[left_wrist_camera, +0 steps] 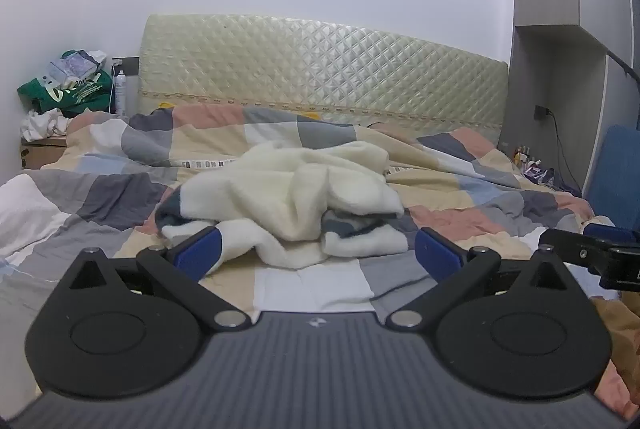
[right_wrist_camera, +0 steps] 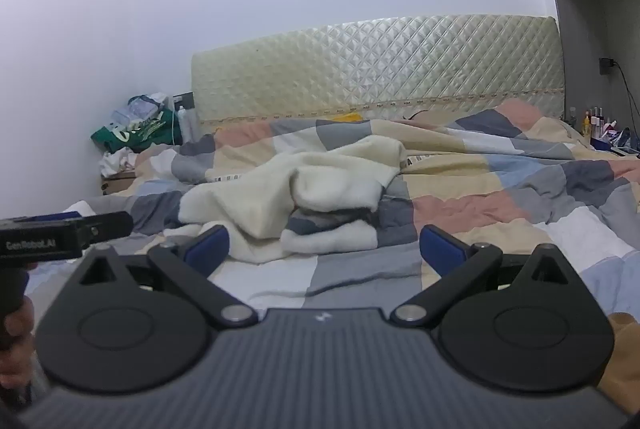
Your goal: Fold large clothes
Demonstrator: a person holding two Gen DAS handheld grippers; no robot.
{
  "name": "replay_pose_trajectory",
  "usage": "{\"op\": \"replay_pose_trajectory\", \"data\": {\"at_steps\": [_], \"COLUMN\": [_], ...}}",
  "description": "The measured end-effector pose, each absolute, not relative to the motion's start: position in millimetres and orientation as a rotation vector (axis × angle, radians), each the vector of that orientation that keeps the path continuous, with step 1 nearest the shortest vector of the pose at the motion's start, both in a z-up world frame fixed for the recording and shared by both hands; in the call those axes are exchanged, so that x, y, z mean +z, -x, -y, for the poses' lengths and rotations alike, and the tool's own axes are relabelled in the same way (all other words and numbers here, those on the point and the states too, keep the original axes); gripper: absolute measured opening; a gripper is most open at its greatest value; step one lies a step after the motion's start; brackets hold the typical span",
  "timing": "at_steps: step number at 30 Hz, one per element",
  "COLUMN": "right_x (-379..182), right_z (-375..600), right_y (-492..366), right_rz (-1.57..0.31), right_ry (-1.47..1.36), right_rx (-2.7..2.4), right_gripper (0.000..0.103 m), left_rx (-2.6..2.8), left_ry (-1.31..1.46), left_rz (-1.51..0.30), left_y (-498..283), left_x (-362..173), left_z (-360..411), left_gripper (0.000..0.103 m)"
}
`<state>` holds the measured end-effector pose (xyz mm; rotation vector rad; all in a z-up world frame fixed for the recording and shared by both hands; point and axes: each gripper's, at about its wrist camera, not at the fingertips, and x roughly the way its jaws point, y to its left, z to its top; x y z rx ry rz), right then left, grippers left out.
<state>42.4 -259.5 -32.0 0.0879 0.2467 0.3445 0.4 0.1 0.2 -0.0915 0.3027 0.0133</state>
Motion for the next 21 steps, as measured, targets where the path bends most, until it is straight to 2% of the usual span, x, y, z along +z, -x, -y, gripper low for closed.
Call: {"op": "replay_pose_trajectory", "data": {"at_steps": [21], "right_x": [-35.7], "right_z": [255.1], "right_y": [-44.6], "right_rz": [-0.252], "right_ry": [-0.08], "right_rx": [0.344], "right_gripper": [0.103], "left_rx": [0.01], "left_ry": [0.103], "left_rz": [-0.296], "left_y": [-0.3], "left_x": [-4.8], "left_z": [1.3], "left_gripper": [0.103]}}
